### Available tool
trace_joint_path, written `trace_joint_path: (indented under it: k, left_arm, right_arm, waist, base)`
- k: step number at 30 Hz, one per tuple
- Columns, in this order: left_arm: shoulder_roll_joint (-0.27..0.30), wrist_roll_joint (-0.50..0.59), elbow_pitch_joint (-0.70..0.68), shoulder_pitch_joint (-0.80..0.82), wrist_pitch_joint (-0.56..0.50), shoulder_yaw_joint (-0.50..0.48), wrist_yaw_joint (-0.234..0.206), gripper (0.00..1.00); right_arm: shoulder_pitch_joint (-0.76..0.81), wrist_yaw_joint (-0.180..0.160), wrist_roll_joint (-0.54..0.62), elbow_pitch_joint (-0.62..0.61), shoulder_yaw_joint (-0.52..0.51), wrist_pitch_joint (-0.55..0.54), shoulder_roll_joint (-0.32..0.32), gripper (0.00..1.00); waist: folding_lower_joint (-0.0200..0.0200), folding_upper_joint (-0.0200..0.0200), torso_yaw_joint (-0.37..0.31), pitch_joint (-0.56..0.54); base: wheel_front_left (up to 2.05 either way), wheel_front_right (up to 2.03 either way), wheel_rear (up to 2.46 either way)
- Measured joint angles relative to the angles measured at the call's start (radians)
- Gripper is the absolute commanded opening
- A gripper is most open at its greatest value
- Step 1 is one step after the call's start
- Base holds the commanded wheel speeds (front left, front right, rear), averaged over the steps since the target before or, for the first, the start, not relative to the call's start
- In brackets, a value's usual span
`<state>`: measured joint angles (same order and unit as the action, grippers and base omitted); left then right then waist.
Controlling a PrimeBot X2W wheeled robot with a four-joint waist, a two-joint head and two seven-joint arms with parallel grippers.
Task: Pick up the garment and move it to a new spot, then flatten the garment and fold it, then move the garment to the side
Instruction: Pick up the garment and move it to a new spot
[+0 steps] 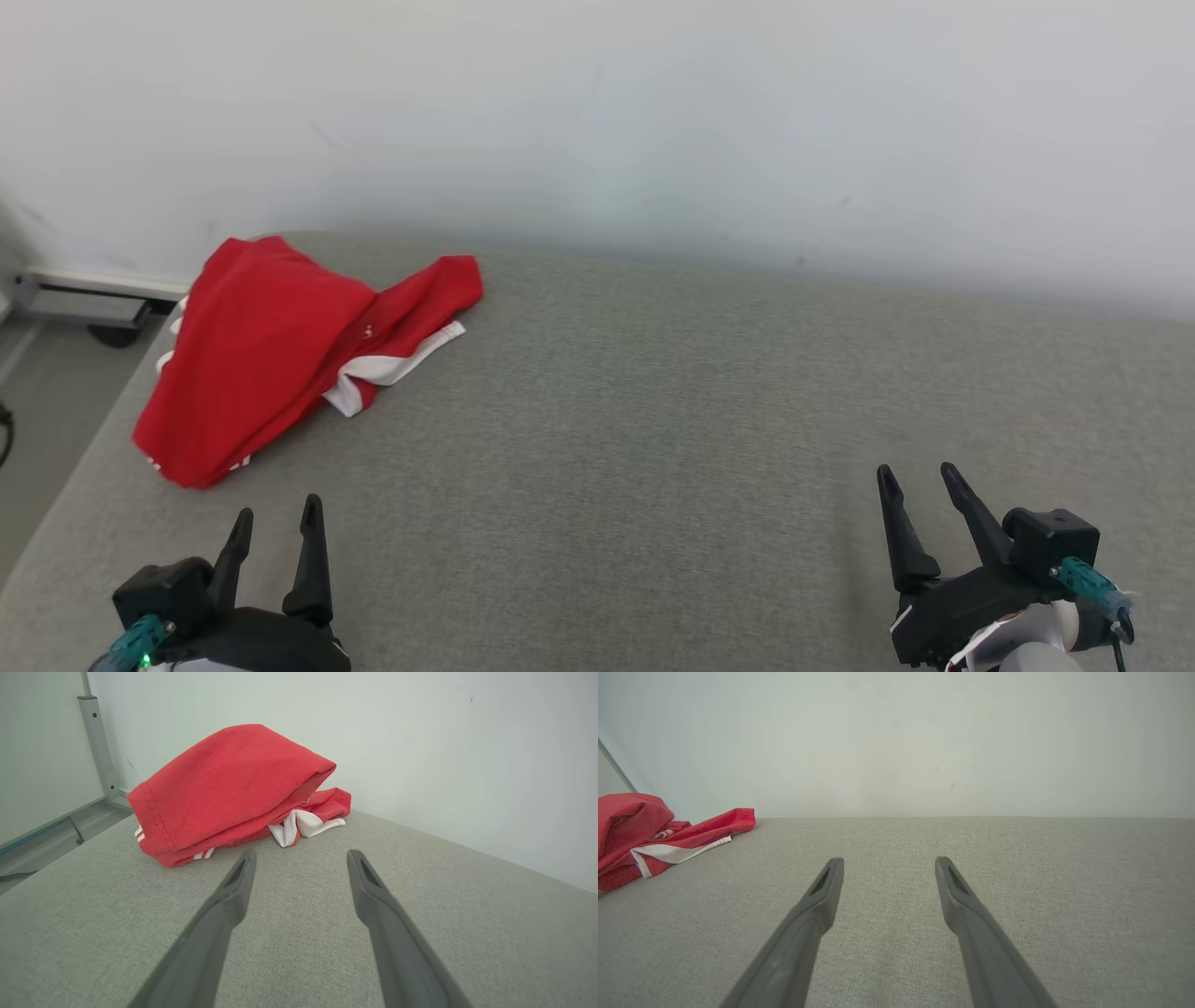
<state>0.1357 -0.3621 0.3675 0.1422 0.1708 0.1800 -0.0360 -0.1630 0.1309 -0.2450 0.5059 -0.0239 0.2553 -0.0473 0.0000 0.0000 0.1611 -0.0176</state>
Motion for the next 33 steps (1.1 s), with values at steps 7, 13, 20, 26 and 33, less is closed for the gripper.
trace_joint_path:
  k: [7,13,20,26,33]
  left_arm:
    - [0.012,-0.009,-0.008,-0.002,-0.007,-0.001,-0.008,1.0]
    - [0.02,-0.014,-0.016,-0.013,-0.013,0.0,-0.012,1.0]
    - [0.025,-0.02,-0.026,-0.017,-0.016,0.0,-0.017,1.0]
    - [0.025,-0.026,-0.034,-0.021,-0.021,0.004,-0.025,1.0]
    - [0.025,-0.027,0.008,0.065,-0.058,0.035,0.002,1.0]
  right_arm:
    - [0.001,0.0,-0.011,0.004,0.009,0.0,0.0,1.0]
    - [-0.001,0.0,-0.022,0.011,0.02,0.001,0.001,1.0]
    - [-0.007,0.0,-0.025,0.017,0.027,0.002,0.0,1.0]
    - [-0.007,0.0,-0.026,0.019,0.03,0.003,0.0,1.0]
    - [-0.008,0.0,-0.006,-0.001,0.009,0.001,0.0,1.0]
  waist:
    - [0.0,0.0,0.079,-0.003]
    - [0.0,0.0,0.13,-0.007]
    - [0.0,0.0,0.173,-0.011]
    - [0.0,0.0,0.17,-0.006]
    - [0.0,0.0,0.19,0.018]
  base:
    - [0.0,0.0,0.0]
    - [0.0,0.0,0.0]
    - [0.0,0.0,0.0]
    - [0.0,0.0,0.0]
    - [0.0,0.0,0.0]
